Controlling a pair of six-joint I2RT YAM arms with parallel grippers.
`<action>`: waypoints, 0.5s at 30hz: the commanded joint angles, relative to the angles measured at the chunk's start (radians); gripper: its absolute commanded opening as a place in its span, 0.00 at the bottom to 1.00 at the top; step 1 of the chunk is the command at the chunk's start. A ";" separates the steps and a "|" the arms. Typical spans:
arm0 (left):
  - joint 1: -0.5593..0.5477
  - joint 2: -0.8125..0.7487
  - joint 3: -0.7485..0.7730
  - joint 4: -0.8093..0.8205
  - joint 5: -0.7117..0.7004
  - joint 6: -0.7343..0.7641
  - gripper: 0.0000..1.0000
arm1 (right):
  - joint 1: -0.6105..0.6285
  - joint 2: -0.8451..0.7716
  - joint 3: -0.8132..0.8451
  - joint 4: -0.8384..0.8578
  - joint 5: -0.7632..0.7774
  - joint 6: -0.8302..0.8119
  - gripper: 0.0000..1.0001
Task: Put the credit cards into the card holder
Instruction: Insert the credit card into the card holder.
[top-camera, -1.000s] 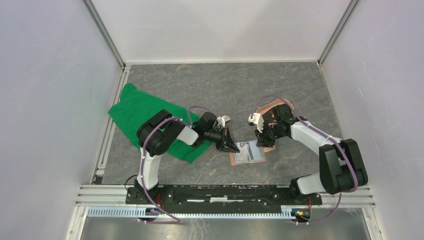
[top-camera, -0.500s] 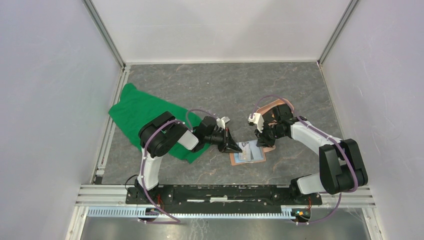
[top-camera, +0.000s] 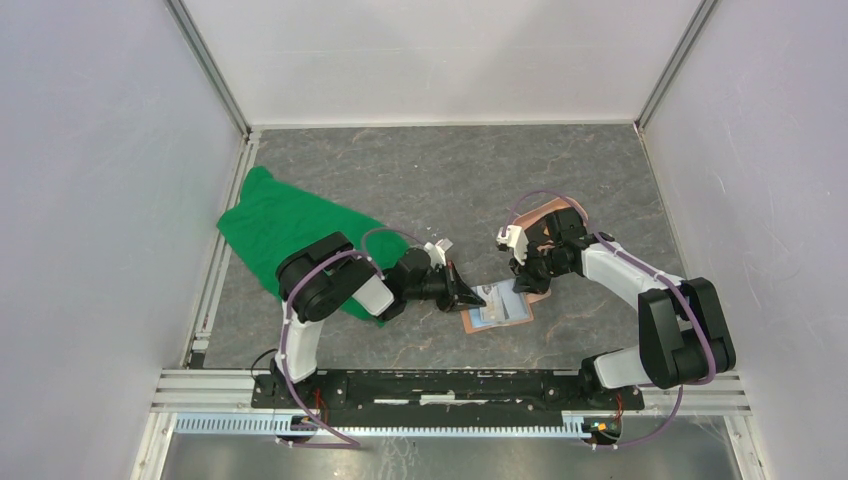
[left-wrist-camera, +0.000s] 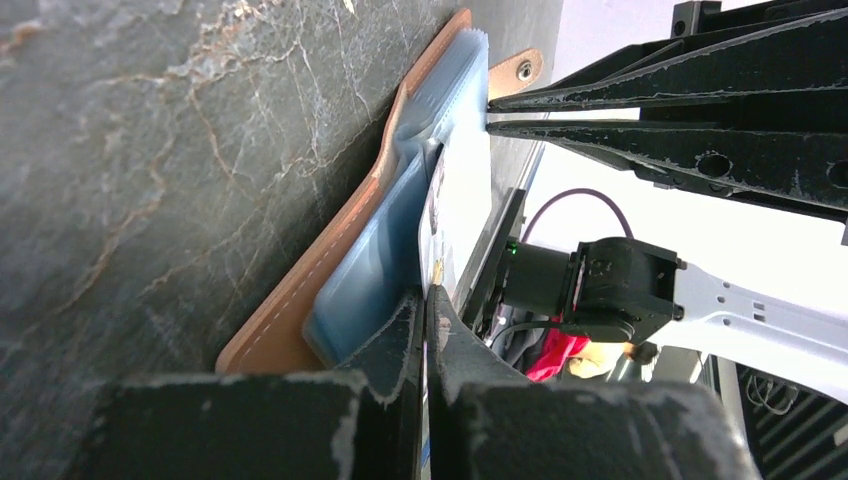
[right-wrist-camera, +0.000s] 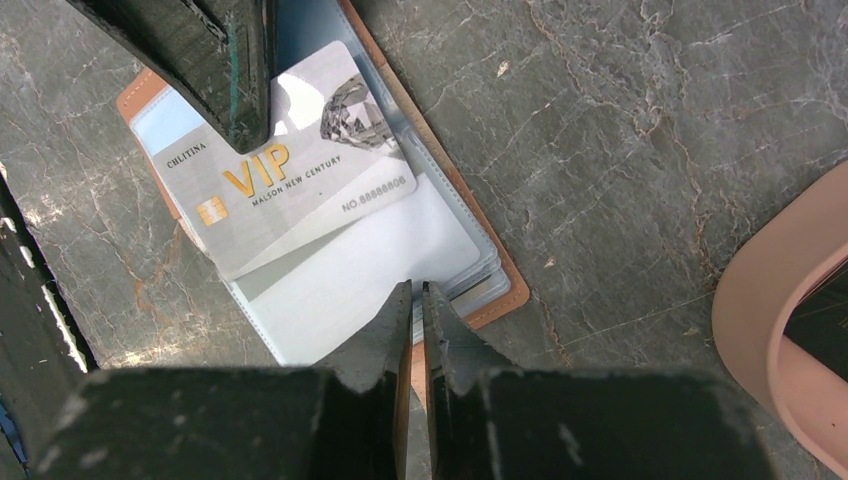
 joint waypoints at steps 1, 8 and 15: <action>-0.001 -0.045 -0.045 0.030 -0.141 -0.018 0.02 | 0.005 0.001 0.015 0.016 0.023 0.002 0.13; -0.034 -0.045 -0.056 0.057 -0.195 -0.042 0.02 | 0.006 0.000 0.015 0.015 0.014 0.002 0.13; -0.066 -0.019 -0.053 0.100 -0.244 -0.074 0.02 | 0.005 -0.004 0.016 0.014 0.001 0.002 0.15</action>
